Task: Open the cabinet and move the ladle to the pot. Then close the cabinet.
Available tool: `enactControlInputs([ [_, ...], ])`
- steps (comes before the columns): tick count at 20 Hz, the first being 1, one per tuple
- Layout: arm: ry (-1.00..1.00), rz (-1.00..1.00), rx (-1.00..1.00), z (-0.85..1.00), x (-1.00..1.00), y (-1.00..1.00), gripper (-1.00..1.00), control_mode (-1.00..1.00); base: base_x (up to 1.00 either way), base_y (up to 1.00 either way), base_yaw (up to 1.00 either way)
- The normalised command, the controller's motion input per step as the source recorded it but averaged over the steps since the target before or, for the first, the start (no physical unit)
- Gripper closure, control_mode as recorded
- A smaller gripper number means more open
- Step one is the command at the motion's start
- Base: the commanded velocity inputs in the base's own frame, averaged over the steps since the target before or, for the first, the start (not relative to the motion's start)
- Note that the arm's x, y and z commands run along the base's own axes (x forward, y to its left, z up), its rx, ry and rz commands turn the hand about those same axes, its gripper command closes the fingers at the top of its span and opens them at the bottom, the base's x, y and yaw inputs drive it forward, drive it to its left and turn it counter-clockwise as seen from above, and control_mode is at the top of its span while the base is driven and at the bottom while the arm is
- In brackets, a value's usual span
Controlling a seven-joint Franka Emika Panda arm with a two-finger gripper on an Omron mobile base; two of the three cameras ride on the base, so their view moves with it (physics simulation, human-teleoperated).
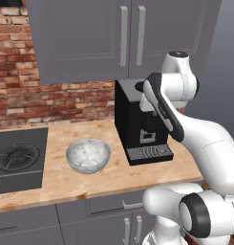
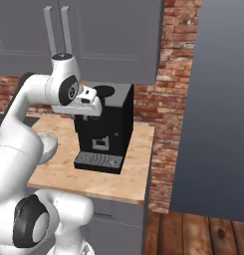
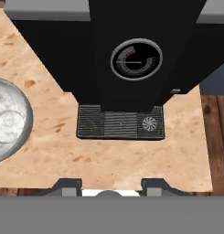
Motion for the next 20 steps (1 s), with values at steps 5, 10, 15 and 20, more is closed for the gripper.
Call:
enactControlInputs([
  [5, -0.06, 0.00, -0.01, 0.00, -0.24, 0.03, -1.00, -1.00, 0.00, 0.00, 0.00],
  [10, -0.20, 0.00, -0.01, 0.05, -0.30, 0.10, -1.00, -1.00, 0.00, 0.00, 0.00],
  [15, -0.29, 0.00, 0.00, 0.37, -0.04, 0.04, -1.00, -1.00, 0.00, 0.00, 0.00],
  [20, -0.26, 0.00, 0.00, 0.56, 0.00, 0.01, -1.00, -1.00, 0.00, 0.00, 0.00],
])
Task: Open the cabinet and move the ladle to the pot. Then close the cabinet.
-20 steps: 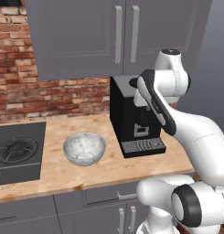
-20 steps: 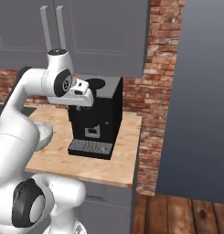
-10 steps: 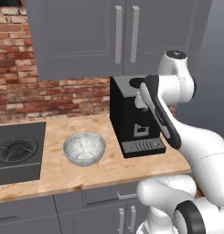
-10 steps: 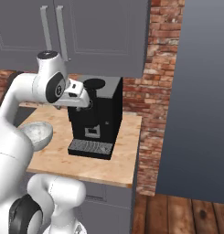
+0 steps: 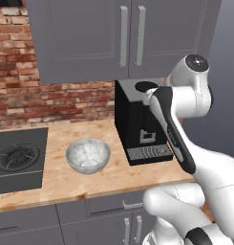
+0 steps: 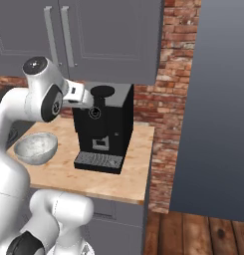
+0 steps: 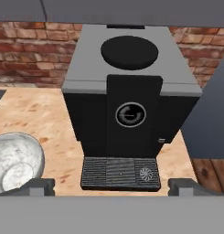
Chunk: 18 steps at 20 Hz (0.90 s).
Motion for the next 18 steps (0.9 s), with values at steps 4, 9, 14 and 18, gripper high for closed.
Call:
enactControlInputs([
  [4, -0.07, 0.00, 0.00, 0.46, 0.00, 0.10, -1.00, -1.00, 0.00, 0.00, 0.00],
  [9, -0.02, 0.00, 0.00, 0.43, 0.00, 0.12, -1.00, -1.00, 0.00, 0.00, 0.00],
  [14, 0.00, 0.00, 0.01, 0.53, 0.00, 0.14, -1.00, -1.00, 0.00, 0.00, 0.00],
  [18, -0.04, 0.00, 0.00, 0.47, 0.00, 0.17, -1.00, -1.00, 0.00, 0.00, 0.00],
])
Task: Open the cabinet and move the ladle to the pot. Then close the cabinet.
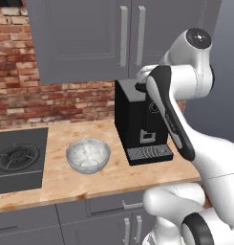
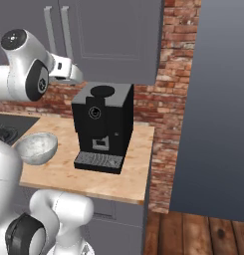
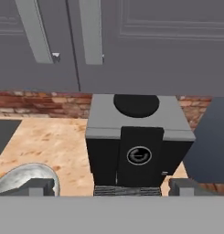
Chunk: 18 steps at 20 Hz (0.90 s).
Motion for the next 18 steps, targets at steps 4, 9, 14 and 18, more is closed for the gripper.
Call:
enactControlInputs([
  [4, -0.08, 0.01, 0.00, 0.32, 0.01, 0.14, -1.00, -1.00, 0.00, 0.00, 0.00],
  [9, -0.09, 0.00, 0.00, 0.12, 0.13, 0.04, -1.00, -1.00, 0.00, 0.00, 0.00],
  [14, -0.09, 0.00, 0.00, 0.01, 0.31, 0.00, -1.00, -1.00, 0.00, 0.00, 0.00],
  [18, -0.07, 0.00, 0.00, 0.00, 0.42, 0.08, -1.00, -1.00, 0.00, 0.00, 0.00],
])
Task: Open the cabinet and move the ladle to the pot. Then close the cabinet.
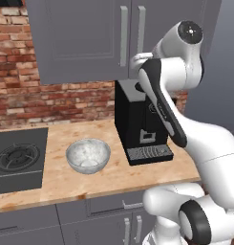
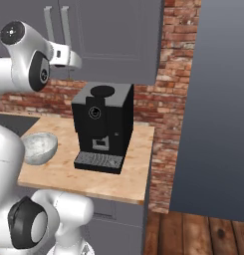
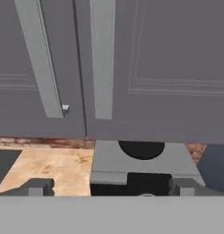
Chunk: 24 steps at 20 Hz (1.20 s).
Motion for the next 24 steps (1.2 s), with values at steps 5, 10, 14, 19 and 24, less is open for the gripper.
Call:
enactControlInputs([
  [5, -0.03, 0.00, 0.00, 0.02, 0.41, 0.04, -1.00, -1.00, 0.00, 0.00, 0.00],
  [10, 0.00, 0.00, 0.00, 0.13, 0.44, 0.00, -1.00, -1.00, 0.00, 0.00, 0.00],
  [14, 0.00, 0.00, 0.01, 0.14, 0.55, 0.00, -1.00, -1.00, 0.00, 0.00, 0.00],
  [19, 0.00, 0.00, 0.00, 0.06, 0.57, 0.00, -1.00, -1.00, 0.00, 0.00, 0.00],
  [24, 0.00, 0.00, 0.00, 0.00, 0.53, 0.00, -1.00, -1.00, 0.00, 0.00, 0.00],
])
